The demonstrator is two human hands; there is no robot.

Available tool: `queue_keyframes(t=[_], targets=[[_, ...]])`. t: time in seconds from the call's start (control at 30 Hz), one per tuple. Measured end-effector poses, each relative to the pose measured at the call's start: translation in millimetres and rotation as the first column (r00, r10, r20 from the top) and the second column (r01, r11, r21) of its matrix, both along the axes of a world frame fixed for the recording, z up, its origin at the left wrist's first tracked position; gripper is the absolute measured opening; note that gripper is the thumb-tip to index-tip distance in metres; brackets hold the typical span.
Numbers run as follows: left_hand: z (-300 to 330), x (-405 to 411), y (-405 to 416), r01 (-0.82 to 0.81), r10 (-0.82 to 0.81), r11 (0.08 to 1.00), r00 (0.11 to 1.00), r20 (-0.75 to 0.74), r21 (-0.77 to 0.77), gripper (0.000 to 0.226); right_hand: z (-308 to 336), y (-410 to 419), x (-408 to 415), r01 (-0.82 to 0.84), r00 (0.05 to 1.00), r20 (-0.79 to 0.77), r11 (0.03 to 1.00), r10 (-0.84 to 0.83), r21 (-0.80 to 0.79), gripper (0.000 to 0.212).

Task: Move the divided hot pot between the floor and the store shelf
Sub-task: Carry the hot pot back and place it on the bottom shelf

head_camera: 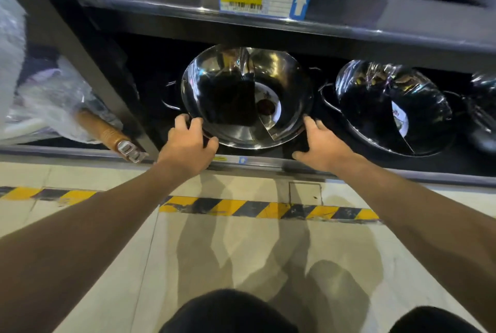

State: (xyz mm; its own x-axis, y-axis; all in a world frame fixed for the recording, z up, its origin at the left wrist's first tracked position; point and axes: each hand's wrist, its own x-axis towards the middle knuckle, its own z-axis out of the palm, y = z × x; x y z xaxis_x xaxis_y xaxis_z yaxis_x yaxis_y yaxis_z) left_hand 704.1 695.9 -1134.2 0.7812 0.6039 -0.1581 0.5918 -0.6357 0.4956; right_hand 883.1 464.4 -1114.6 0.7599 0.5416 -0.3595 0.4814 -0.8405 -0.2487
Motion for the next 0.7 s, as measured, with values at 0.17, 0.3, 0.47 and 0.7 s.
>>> queue_keyframes(t=[0.17, 0.3, 0.47, 0.7], targets=[[-13.5, -0.1, -51.2, -0.024, 0.026, 0.989, 1.0, -0.014, 0.144, 0.081, -0.3, -6.3, 9.6, -0.049, 0.975, 0.219, 0.998, 0.042, 0.03, 0.087], [-23.6, 15.4, -54.4, -0.044, 0.049, 0.998, 0.993, -0.104, 0.049, 0.083, -4.2, -4.7, 10.6, -0.105, 0.959, 0.267, 0.994, 0.097, 0.013, 0.081], [-11.9, 6.3, -12.4, 0.034, -0.009, 0.992, 0.979, -0.201, 0.12, 0.076, -14.1, 3.5, -2.8, -0.094, 0.949, 0.302, 0.996, 0.091, -0.003, 0.076], [-8.8, 10.5, 2.4, 0.057, -0.033, 0.994, 0.969, -0.245, 0.092, 0.065, -18.4, 17.5, -9.0, -0.042, 0.962, 0.272, 0.997, 0.025, 0.058, 0.075]])
